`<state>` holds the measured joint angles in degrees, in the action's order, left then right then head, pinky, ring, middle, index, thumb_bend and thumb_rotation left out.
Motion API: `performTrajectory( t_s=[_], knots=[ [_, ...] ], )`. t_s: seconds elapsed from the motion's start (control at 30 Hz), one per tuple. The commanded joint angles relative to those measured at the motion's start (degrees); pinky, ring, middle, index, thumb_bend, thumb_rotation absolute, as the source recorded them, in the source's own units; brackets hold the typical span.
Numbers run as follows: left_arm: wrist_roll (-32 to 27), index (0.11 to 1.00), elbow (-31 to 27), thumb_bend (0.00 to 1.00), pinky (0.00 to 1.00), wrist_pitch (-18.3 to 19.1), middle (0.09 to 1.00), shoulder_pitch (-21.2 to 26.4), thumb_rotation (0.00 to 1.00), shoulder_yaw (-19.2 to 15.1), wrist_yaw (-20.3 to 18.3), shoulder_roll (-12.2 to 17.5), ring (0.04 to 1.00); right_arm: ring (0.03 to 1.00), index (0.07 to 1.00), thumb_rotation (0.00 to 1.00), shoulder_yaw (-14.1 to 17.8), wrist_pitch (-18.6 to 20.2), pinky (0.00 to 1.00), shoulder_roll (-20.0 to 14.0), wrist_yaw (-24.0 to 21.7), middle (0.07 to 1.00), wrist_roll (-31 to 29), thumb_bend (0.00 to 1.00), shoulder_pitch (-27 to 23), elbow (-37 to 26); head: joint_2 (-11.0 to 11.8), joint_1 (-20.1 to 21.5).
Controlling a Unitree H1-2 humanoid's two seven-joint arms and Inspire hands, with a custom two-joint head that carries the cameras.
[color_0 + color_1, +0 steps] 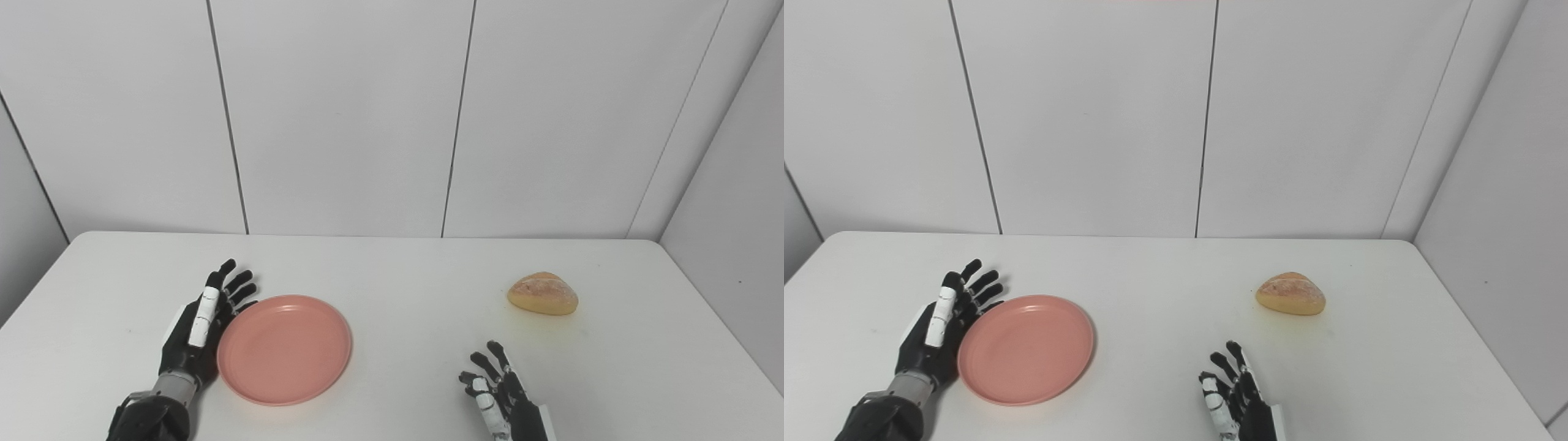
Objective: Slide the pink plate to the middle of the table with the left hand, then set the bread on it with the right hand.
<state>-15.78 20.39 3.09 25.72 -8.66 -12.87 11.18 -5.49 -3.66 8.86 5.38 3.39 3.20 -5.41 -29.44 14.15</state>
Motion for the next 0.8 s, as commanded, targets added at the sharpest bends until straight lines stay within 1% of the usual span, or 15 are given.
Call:
performTrajectory(
  t_s=[0.0,0.1,0.2,0.43,0.67,0.77],
  knots=[
    [0.9,0.928,-2.2,0.92,0.79,0.2,0.894,0.8,0.85,0.8,0.3,-0.2,0.881,0.768,0.926,0.72,-1.1,1.6,0.80,1.1,-0.7,0.858,0.1,0.66,-0.2,0.0,-0.1,-0.8],
    [2.0,0.918,-3.8,0.91,0.79,0.8,0.894,-0.1,0.85,1.9,1.1,-0.8,0.879,0.770,0.926,0.72,-1.1,1.6,0.80,1.0,-0.7,0.859,0.0,0.66,-0.2,0.0,-0.2,-1.3],
    [3.2,0.928,-5.9,0.87,0.78,1.7,0.895,-1.3,0.87,2.9,2.0,-1.5,0.878,0.774,0.926,0.72,-1.1,1.3,0.81,0.9,-0.7,0.857,-0.1,0.66,-0.2,0.0,-0.3,-1.1],
    [4.1,0.923,-10.1,0.86,0.79,4.0,0.917,-3.1,0.89,3.7,3.6,-3.2,0.882,0.775,0.923,0.72,-1.5,1.7,0.80,1.2,-0.3,0.854,1.3,0.67,-0.5,0.1,-0.6,0.5],
    [4.6,0.916,-13.2,0.86,0.82,4.1,0.908,-4.6,0.88,4.2,4.7,-5.1,0.894,0.775,0.922,0.72,-1.9,2.1,0.80,1.9,0.0,0.856,1.9,0.68,-0.4,-0.1,-1.0,1.4],
    [4.6,0.900,-14.7,0.86,0.79,4.3,0.902,-5.2,0.87,4.5,5.6,-6.8,0.884,0.772,0.919,0.72,-2.1,2.4,0.80,2.4,0.3,0.854,2.5,0.69,-0.5,-0.2,-1.2,2.3]
  ],
)
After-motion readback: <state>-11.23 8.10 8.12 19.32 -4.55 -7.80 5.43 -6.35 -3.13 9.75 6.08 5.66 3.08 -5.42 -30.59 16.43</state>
